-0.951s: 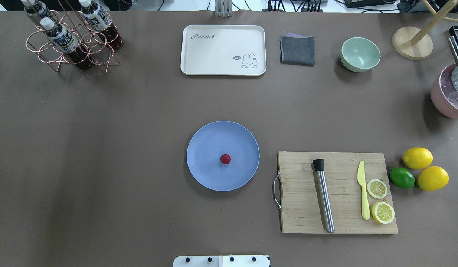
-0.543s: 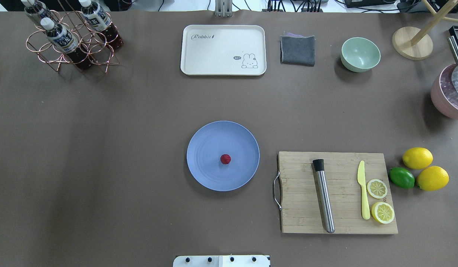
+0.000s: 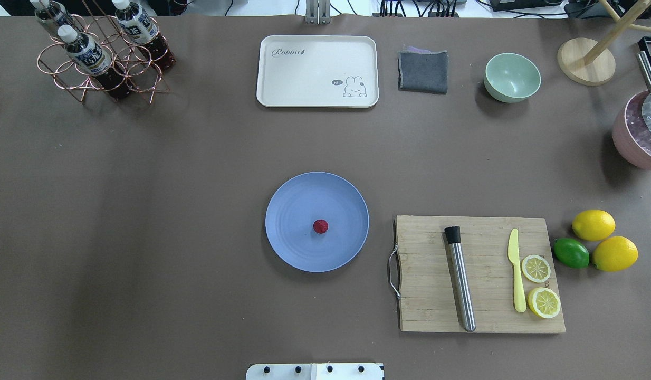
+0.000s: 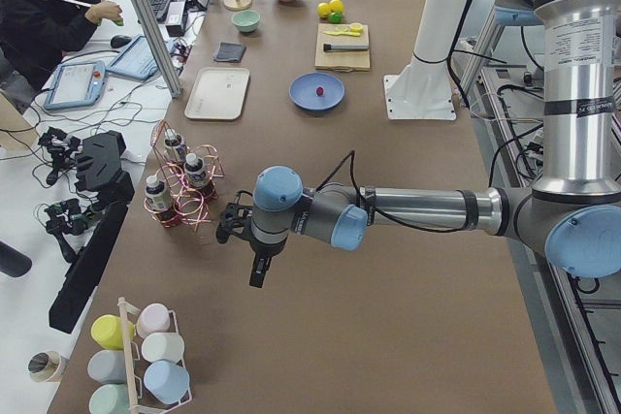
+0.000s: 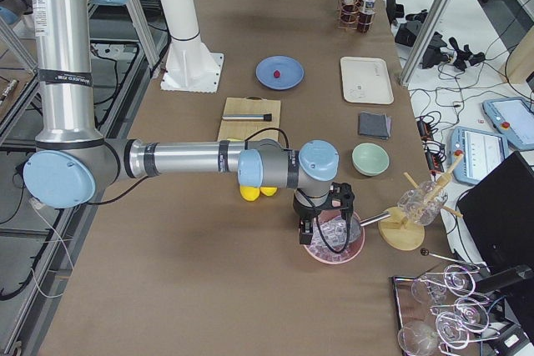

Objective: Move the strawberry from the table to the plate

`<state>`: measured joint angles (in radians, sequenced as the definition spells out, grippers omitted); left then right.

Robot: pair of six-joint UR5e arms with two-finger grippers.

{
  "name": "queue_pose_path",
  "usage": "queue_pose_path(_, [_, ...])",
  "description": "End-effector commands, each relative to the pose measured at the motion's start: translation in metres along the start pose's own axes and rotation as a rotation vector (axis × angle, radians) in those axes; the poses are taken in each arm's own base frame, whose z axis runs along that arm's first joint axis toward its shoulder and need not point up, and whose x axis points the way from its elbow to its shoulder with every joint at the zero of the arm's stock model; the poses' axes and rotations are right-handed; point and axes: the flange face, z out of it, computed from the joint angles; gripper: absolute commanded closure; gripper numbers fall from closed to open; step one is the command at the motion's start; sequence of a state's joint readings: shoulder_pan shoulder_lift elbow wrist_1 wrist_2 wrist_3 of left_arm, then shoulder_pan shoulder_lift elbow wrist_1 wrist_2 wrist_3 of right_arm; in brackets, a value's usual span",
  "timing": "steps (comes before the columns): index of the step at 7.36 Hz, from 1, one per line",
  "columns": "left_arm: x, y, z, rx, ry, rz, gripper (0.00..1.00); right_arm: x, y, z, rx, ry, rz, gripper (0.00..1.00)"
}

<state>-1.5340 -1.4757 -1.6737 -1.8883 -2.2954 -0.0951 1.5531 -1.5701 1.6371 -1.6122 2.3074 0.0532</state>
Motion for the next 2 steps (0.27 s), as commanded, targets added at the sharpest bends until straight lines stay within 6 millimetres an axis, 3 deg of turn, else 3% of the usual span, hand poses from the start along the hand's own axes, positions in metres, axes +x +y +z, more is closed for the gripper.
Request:
queue_pose_path(1, [0.0004, -0.0008, -0.0003, 0.001, 0.001, 0.001, 0.02, 0.0001, -0.0004, -0.0006, 0.002, 0.0, 0.004, 0.0])
queue_pose_path(2, [0.0012, -0.0025, -0.0009, 0.003, 0.001, 0.003, 0.02, 0.0006, 0.0009, 0.0, 0.001, 0.0, 0.005, 0.0])
